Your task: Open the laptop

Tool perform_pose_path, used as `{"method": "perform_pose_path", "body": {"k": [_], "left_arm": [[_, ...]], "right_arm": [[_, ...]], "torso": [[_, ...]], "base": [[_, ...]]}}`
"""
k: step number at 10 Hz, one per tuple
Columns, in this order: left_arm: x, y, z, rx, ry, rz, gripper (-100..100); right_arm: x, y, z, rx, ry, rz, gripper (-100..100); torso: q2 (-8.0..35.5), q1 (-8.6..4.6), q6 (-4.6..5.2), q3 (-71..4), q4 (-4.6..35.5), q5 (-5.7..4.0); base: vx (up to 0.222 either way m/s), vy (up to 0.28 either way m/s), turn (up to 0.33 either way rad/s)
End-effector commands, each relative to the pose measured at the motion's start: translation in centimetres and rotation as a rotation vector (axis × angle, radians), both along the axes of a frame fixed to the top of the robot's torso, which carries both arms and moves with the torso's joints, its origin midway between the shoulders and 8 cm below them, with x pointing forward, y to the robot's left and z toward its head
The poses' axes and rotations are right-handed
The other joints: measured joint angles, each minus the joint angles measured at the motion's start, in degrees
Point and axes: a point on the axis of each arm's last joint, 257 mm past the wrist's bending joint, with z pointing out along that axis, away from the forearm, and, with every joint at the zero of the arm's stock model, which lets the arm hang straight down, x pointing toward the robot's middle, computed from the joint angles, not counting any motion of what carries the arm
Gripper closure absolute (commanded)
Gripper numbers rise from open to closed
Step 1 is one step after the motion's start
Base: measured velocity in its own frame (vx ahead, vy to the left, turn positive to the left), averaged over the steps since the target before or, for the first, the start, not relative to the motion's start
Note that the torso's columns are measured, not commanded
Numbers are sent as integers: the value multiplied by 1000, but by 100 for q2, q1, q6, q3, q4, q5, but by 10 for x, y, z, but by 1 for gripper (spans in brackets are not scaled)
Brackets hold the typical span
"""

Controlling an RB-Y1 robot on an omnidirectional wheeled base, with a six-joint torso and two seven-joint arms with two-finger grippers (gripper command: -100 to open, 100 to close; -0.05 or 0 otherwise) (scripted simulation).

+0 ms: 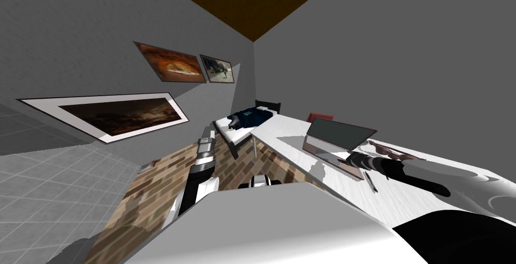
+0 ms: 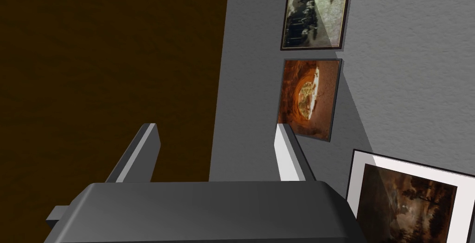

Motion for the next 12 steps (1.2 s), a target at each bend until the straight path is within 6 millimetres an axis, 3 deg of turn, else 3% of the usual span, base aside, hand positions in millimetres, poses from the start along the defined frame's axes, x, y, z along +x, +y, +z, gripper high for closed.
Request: {"method": "perform_pose_path", "body": {"k": [1, 2, 3, 4, 5, 6, 7, 10, 11, 12], "left_arm": [[0, 0, 0, 0, 0, 0, 0], [0, 0, 0, 0, 0, 0, 0], [0, 0, 0, 0, 0, 0, 0], [0, 0, 0, 0, 0, 0, 0], [0, 0, 0, 0, 0, 0, 0], [0, 0, 0, 0, 0, 0, 0], [0, 0, 0, 0, 0, 0, 0], [0, 0, 0, 0, 0, 0, 0], [0, 0, 0, 0, 0, 0, 0], [0, 0, 0, 0, 0, 0, 0]], "right_arm": [[-7, -15, 10, -47, 15, -10, -100], [-14, -44, 26, -128, 41, -27, -100], [-14, -44, 26, -128, 41, -27, -100], [-21, -70, 43, -207, 65, -42, -100], [-21, -70, 43, -207, 65, -42, -100], [-27, -94, 62, -281, 87, -56, -100], [-27, -94, 62, -281, 87, -56, -100], [-40, -150, 120, -473, 139, -91, -100], [-40, -150, 120, -473, 139, -91, -100], [-43, -164, 137, -525, 152, -100, -100]], "torso": [[2, -3, 3, 1, 0, -1], [9, -4, 6, 6, 2, -2], [-1, 4, -1, 0, 0, 2], [-6, 10, 1, -4, -2, 3], [-10, 12, -1, -7, -3, 5], [-6, 5, 3, -4, -2, 2], [-9, 4, 0, -6, -3, 2], [-6, 5, 0, -4, -2, 1], [-14, 10, 1, -9, -4, 4], [-1, 4, 4, -1, -1, 1]], "base": [[22, 9, -3], [38, 27, 75], [45, 32, 63], [50, 42, 93], [47, 30, 46], [62, 38, 83], [58, 31, 41], [73, 35, 101], [65, 30, 29], [45, 26, 48]]}}
